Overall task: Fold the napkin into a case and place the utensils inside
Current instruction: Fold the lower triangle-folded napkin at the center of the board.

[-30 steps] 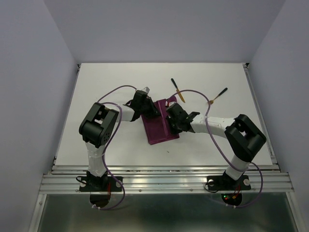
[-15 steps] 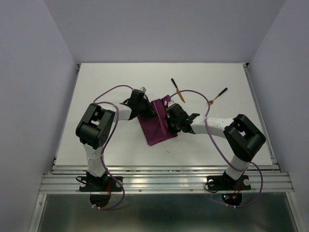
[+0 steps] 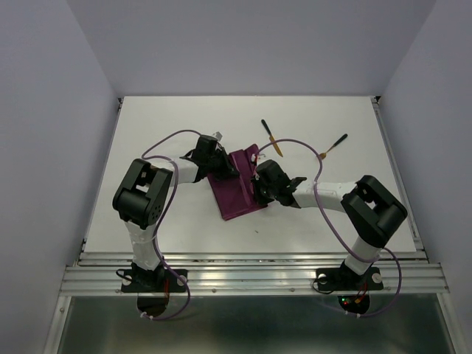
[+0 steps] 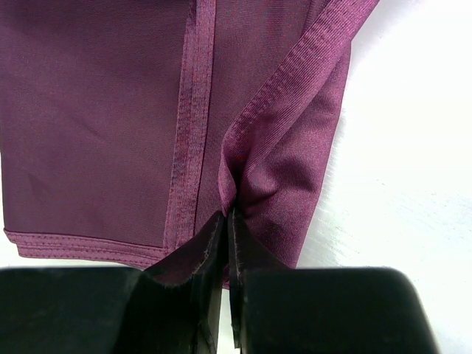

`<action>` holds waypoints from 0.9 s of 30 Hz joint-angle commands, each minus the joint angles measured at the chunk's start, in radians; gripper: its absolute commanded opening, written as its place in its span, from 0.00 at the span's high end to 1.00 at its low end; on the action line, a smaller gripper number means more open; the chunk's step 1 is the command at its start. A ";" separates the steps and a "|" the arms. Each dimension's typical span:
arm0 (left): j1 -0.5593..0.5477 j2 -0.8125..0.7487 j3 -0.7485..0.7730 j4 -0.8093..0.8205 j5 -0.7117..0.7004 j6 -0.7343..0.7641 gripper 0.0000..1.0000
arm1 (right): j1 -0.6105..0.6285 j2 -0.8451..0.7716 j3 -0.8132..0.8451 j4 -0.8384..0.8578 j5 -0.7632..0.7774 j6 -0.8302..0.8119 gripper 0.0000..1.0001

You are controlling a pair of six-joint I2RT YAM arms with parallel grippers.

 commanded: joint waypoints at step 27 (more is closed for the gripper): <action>-0.034 0.029 0.125 0.106 0.140 0.001 0.42 | 0.011 0.037 -0.016 -0.036 -0.031 -0.038 0.90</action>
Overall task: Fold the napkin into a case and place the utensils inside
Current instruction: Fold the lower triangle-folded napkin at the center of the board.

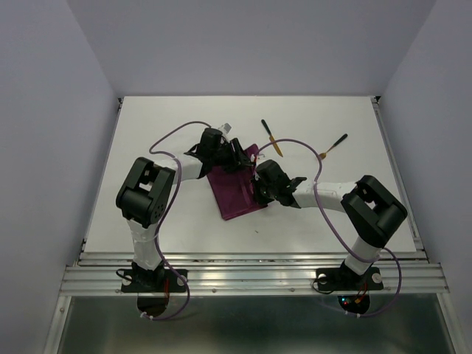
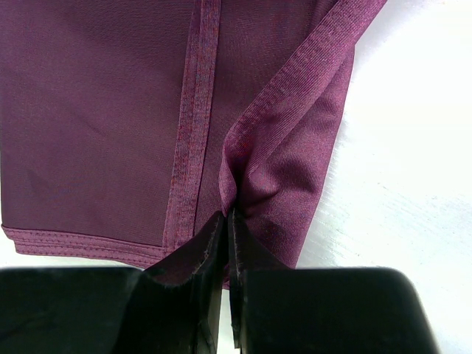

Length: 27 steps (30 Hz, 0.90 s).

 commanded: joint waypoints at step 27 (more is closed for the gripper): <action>-0.070 0.205 0.435 -0.354 -0.255 0.126 0.31 | 0.011 0.043 0.001 -0.049 -0.026 -0.022 0.90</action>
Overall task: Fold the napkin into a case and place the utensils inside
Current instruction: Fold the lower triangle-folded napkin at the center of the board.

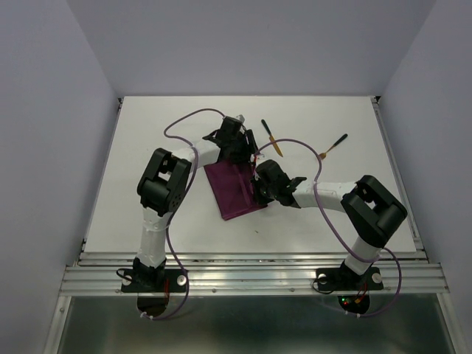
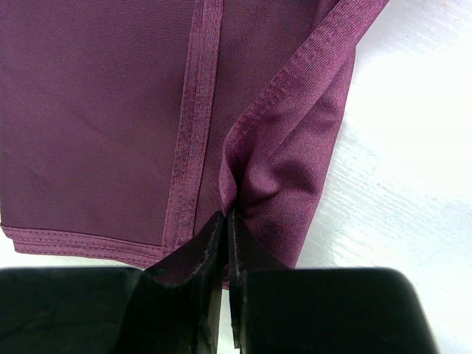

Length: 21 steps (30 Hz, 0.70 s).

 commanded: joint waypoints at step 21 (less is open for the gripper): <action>-0.007 -0.061 0.003 -0.082 -0.070 0.057 0.91 | 0.011 0.023 0.001 -0.053 0.002 -0.013 0.87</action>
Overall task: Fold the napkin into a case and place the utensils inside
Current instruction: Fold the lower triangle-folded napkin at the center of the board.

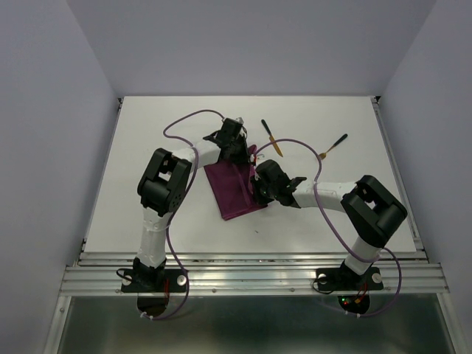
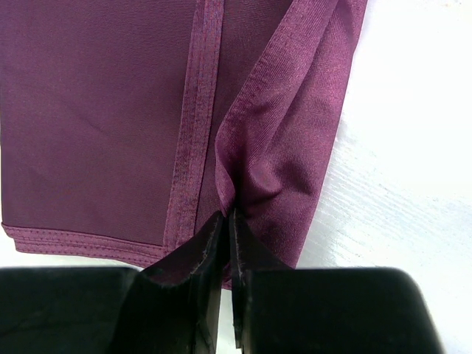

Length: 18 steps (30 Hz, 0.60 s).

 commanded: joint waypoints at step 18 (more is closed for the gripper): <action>0.057 -0.113 -0.189 0.187 0.185 0.015 1.00 | -0.009 -0.125 0.027 -0.051 0.034 0.070 0.41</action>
